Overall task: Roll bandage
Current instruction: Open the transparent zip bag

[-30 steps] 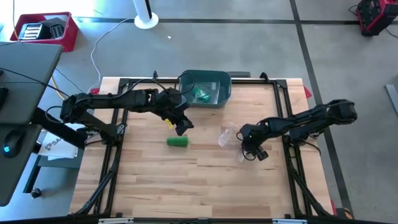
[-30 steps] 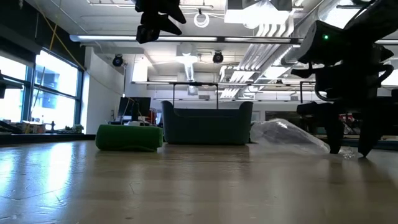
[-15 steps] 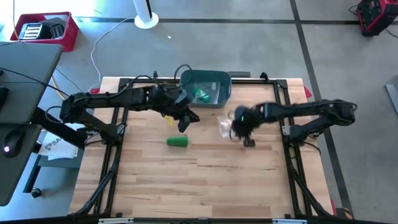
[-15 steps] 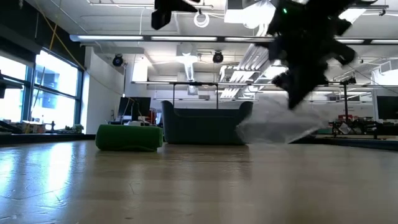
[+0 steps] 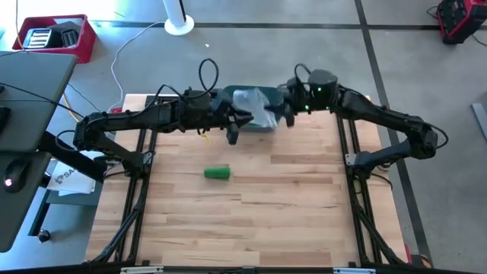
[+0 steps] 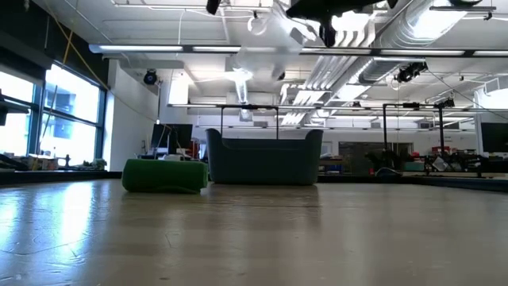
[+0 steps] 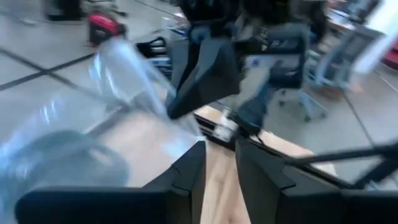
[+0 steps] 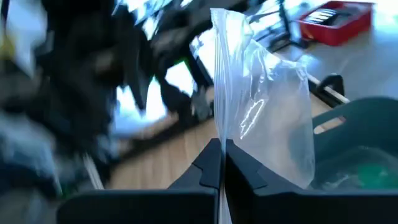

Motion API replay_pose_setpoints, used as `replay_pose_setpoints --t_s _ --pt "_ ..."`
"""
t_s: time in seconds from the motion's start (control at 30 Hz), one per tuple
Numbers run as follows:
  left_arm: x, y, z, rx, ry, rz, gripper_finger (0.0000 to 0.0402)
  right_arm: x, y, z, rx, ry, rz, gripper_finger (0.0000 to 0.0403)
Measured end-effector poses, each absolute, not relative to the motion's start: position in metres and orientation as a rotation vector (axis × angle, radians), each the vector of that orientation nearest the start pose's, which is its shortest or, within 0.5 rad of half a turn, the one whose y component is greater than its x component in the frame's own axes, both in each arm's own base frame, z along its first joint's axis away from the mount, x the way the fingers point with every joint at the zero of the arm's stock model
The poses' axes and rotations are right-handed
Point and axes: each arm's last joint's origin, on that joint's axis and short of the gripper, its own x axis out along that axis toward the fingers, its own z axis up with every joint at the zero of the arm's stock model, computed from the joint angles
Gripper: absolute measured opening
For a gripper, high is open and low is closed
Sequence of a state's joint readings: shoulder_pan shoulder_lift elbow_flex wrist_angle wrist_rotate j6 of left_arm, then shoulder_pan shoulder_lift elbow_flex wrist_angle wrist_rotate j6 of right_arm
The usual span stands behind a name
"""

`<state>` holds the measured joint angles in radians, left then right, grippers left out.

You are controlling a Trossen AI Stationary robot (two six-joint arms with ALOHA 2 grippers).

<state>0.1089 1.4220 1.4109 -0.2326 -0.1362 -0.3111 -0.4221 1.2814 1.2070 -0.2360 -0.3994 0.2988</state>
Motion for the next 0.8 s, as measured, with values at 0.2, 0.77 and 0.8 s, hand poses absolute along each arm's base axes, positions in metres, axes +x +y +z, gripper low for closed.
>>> replay_pose_setpoints --t_s 0.2,0.77,0.8 --pt "0.318 0.045 0.399 -0.342 0.151 0.415 0.0134 0.272 -0.111 0.381 0.575 0.111 -0.129 0.0" --pt "0.334 0.066 0.387 -0.369 0.029 0.533 0.018 0.294 -0.106 0.387 0.633 -0.071 -0.083 0.0" --pt "0.335 0.066 0.385 -0.369 0.034 0.536 0.0178 0.294 -0.106 0.388 0.638 -0.073 -0.08 0.0"
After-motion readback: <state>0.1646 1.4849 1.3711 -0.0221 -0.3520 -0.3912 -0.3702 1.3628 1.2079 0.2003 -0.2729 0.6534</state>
